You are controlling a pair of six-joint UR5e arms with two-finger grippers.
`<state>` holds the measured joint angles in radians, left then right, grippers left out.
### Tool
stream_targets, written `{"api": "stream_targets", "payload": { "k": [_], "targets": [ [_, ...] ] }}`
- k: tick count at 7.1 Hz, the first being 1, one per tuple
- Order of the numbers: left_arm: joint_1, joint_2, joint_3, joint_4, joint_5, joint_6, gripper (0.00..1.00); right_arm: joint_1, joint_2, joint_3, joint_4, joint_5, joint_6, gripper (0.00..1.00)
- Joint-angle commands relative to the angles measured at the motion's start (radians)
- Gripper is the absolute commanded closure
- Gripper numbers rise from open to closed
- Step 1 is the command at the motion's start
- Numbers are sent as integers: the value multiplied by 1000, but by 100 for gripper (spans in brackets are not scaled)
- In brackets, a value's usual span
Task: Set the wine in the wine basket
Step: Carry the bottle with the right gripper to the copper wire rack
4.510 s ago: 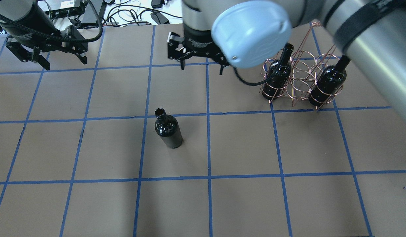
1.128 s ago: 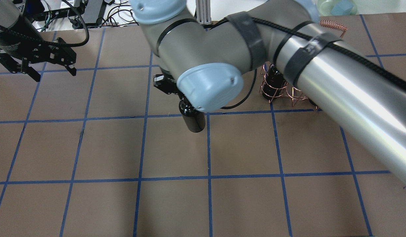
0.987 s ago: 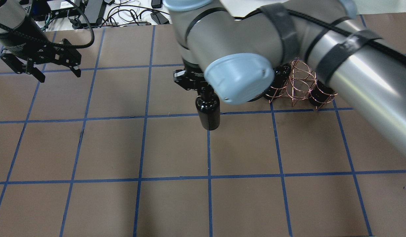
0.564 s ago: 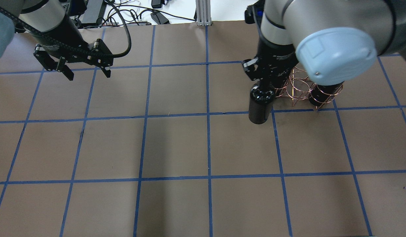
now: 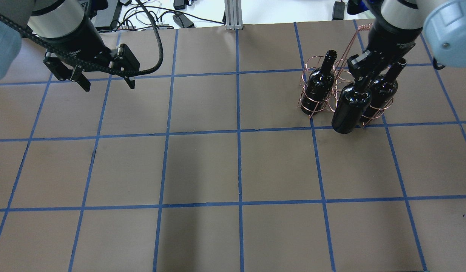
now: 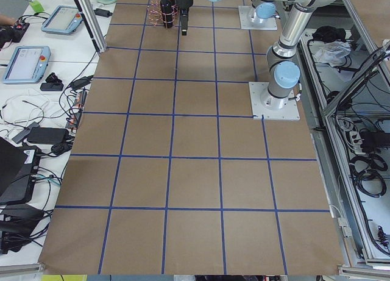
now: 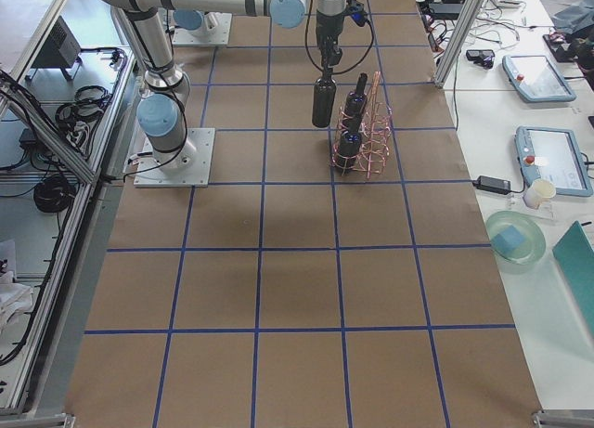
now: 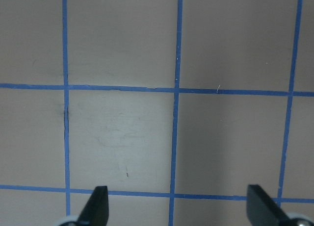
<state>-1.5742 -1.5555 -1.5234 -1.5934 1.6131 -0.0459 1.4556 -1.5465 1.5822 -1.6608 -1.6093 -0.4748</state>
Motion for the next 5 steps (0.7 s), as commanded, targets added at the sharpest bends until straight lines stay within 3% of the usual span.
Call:
{"api": "stream_targets", "payload": {
  "k": [1, 2, 5],
  "targets": [
    [3, -1, -1, 13, -1, 64, 0, -37, -15, -95, 73, 34, -27, 80],
    [2, -3, -3, 15, -4, 66, 0, -38, -4, -158, 91, 51, -27, 80],
    [-1, -14, -3, 13, -16, 54, 0, -53, 106, -226, 3, 81, -54, 80]
  ]
}}
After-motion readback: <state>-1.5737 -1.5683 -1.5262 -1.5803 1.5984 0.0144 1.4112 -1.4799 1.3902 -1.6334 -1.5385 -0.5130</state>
